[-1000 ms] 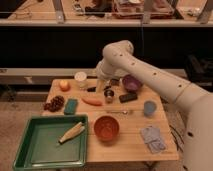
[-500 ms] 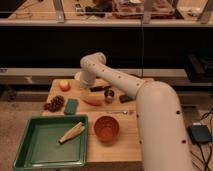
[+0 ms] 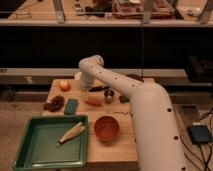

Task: Place pepper in purple bowl

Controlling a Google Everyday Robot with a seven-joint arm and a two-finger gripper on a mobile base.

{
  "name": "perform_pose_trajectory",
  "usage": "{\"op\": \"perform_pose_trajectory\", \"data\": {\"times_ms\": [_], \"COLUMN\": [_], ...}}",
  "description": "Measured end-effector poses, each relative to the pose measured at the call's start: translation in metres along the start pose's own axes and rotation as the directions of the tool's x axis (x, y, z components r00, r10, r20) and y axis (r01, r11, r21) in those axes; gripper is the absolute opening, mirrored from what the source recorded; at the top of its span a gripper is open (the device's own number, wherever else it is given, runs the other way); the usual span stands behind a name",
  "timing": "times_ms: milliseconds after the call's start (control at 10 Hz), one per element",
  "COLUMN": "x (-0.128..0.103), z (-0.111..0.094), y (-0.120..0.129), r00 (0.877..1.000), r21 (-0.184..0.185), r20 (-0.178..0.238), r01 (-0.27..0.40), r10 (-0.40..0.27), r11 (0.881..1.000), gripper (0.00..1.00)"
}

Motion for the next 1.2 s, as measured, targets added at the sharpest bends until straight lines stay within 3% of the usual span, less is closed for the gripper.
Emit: {"op": "perform_pose_trajectory", "data": {"times_ms": [200,500,700,900,1200], "x": [0.005,0.042,0.054,0.071,0.077], "z": [-0.002,-0.015,-0.016,-0.007,0.019], "y": [0.007,0.035,0.046,0.055,0.062], "r00": [1.000,0.998,0.995,0.991,0.989], "r21": [-0.019,-0.065,-0.081,-0.094,-0.113], "r20": [-0.014,-0.050,-0.092,-0.118,-0.124], "r01": [-0.006,-0.036,-0.049,-0.075,-0.092], "r10": [0.006,0.033,0.042,0.064,0.078], "r11": [1.000,0.997,0.995,0.993,0.989], "gripper": [0.65,0.65,0.65,0.65,0.65]}}
